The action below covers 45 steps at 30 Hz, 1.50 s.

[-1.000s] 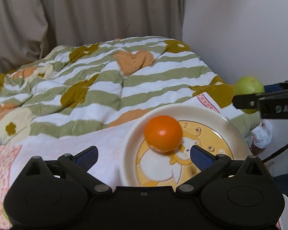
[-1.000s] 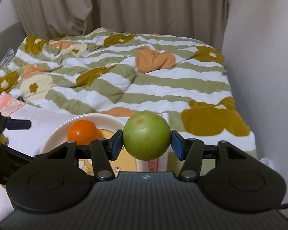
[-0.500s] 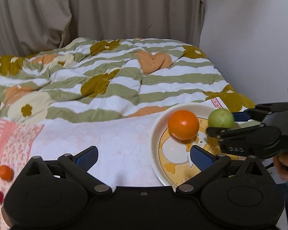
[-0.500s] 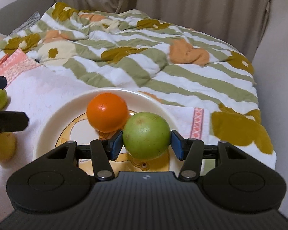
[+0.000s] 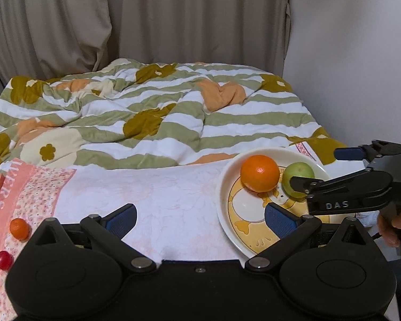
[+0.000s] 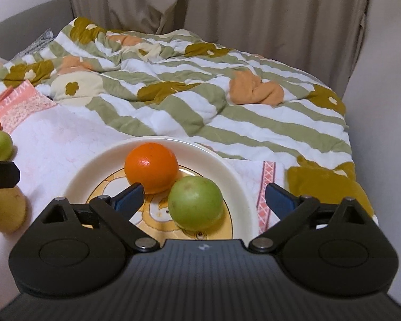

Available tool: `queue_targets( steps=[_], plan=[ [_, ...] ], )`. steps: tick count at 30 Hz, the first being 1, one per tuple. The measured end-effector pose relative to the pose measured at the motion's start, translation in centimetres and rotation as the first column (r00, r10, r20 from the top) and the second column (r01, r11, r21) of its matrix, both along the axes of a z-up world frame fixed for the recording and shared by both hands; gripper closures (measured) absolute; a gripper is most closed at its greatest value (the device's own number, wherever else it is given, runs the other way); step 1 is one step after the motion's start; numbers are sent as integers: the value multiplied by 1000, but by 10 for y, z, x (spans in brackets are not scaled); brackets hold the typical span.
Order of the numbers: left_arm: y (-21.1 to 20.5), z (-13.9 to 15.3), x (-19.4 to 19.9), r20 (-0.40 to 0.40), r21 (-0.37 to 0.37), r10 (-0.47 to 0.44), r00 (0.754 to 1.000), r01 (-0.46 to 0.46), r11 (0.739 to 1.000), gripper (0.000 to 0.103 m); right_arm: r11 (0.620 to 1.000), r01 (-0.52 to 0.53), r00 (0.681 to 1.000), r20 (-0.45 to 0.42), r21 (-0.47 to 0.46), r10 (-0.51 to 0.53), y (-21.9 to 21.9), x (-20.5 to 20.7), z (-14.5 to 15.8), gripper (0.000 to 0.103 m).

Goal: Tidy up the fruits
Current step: 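Open the left tool over the bowl while the right tool lowers the apple in, then move both tools back toward the remaining fruits on the cloth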

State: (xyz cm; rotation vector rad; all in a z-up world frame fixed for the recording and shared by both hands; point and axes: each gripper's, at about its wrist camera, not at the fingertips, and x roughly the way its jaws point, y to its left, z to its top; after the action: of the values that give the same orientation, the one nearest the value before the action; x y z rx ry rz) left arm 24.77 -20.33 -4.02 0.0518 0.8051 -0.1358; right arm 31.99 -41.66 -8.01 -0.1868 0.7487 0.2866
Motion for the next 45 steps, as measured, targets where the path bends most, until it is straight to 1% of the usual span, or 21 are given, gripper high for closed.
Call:
queue_targets(
  steps=[7,11,14,17,22,28,32,37,45],
  plan=[
    [-1,26,-33,51,4,29,998,-29,1000,0,998,28,999,34,55,-30,-9,-39,43,0],
    [5,45,-63,92,3,56,994,-57,998,0,997,30,997,62,70,-35,-9,-70,73,0],
    [11,60,-92,132,8,86,988,-88,996,0,997,13,996,83,77,-19,-5,-93,90,0],
    [20,70,-123,167,17,120,979,-125,992,0,996,-9,996,92,94,0,1,-114,104,0],
    [46,75,-166,185,34,163,969,-172,985,0,990,-36,996,86,137,25,16,-145,114,0],
    [87,70,-195,188,53,187,964,-200,978,0,987,-33,997,77,160,21,42,-172,113,0],
    [112,63,-203,186,43,170,968,-181,983,0,988,-21,998,70,153,10,66,-184,106,0],
    [141,50,-200,172,32,103,980,-110,993,0,992,6,997,72,130,-15,97,-191,93,0],
    [173,15,-175,124,19,-22,992,20,1000,1,990,58,996,54,131,-66,141,-185,59,0]
  ],
)
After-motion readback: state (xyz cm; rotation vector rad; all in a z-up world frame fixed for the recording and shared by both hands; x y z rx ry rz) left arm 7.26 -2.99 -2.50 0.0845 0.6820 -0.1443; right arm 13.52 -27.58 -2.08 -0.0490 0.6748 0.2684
